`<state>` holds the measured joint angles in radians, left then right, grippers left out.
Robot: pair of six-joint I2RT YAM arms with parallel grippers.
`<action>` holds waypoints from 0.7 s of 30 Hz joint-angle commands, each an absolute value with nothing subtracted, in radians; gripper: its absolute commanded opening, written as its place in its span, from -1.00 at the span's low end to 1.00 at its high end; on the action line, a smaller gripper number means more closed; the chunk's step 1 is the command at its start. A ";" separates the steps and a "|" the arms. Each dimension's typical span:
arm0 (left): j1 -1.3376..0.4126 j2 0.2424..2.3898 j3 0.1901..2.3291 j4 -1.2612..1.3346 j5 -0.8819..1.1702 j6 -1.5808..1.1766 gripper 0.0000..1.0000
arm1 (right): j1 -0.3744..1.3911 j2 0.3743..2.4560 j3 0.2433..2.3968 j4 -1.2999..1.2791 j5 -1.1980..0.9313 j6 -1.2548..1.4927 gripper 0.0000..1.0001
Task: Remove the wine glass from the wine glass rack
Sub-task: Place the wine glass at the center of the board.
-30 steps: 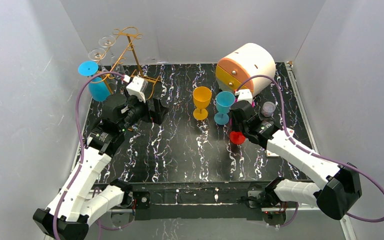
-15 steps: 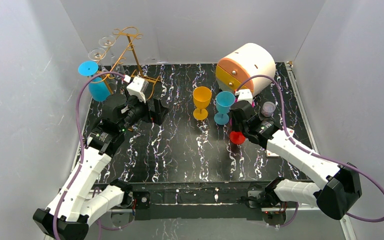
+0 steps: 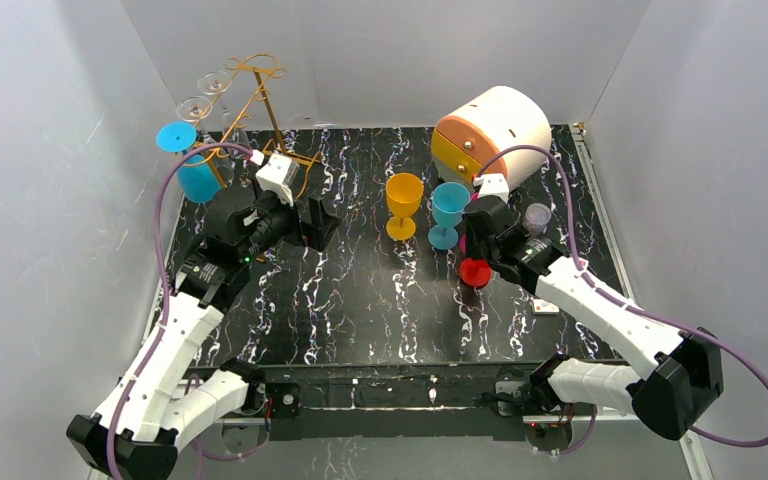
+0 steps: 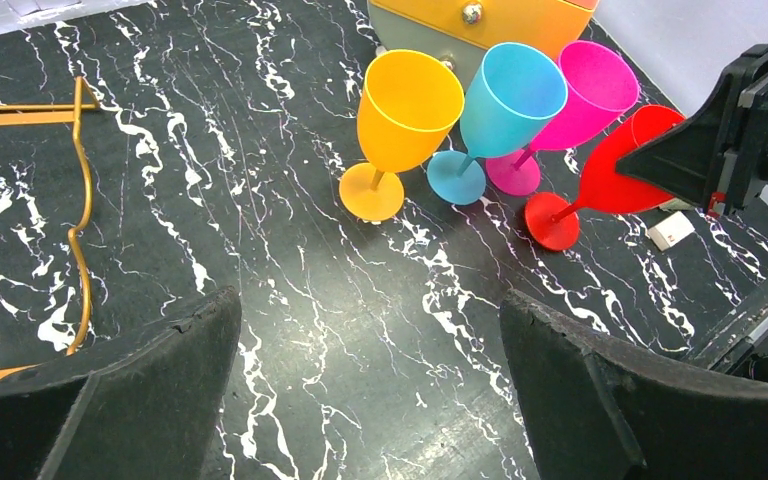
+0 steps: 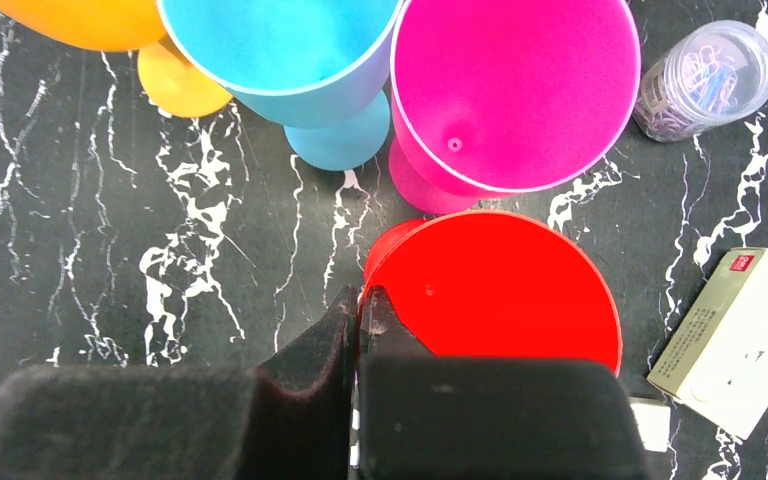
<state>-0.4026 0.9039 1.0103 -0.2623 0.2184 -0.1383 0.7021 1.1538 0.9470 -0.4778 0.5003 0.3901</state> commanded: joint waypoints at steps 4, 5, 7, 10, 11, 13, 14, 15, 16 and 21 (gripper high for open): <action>-0.403 0.909 1.035 -0.271 0.243 -0.130 0.97 | 0.691 1.148 1.030 -0.508 0.462 0.392 -0.97; -0.403 0.911 1.035 -0.271 0.246 -0.130 0.97 | 0.690 1.151 1.022 -0.501 0.455 0.393 -0.97; -0.403 0.915 1.035 -0.269 0.250 -0.130 0.97 | 0.689 1.159 1.004 -0.487 0.452 0.396 -0.97; -0.404 0.916 1.036 -0.270 0.259 -0.129 0.97 | 0.688 1.178 0.984 -0.469 0.454 0.400 -0.97; -0.404 0.914 1.035 -0.269 0.259 -0.128 0.97 | 0.689 1.183 0.976 -0.463 0.454 0.400 -0.97; -0.403 0.911 1.037 -0.271 0.259 -0.127 0.97 | 0.686 1.192 0.964 -0.456 0.468 0.400 -0.97; -0.403 0.909 1.037 -0.273 0.258 -0.126 0.97 | 0.686 1.194 0.961 -0.454 0.474 0.398 -0.97; -0.403 0.907 1.036 -0.273 0.259 -0.125 0.97 | 0.684 1.196 0.959 -0.454 0.478 0.396 -0.97; -0.404 0.904 1.035 -0.274 0.258 -0.124 0.97 | 0.683 1.196 0.956 -0.454 0.481 0.394 -0.97; -0.403 0.903 1.033 -0.275 0.257 -0.123 0.97 | 0.680 1.190 0.948 -0.450 0.481 0.391 -0.97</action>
<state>-0.4026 0.9165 1.0103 -0.2623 0.2443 -0.1352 0.6872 1.1942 0.9607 -0.4824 0.4622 0.3893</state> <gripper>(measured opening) 0.983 0.064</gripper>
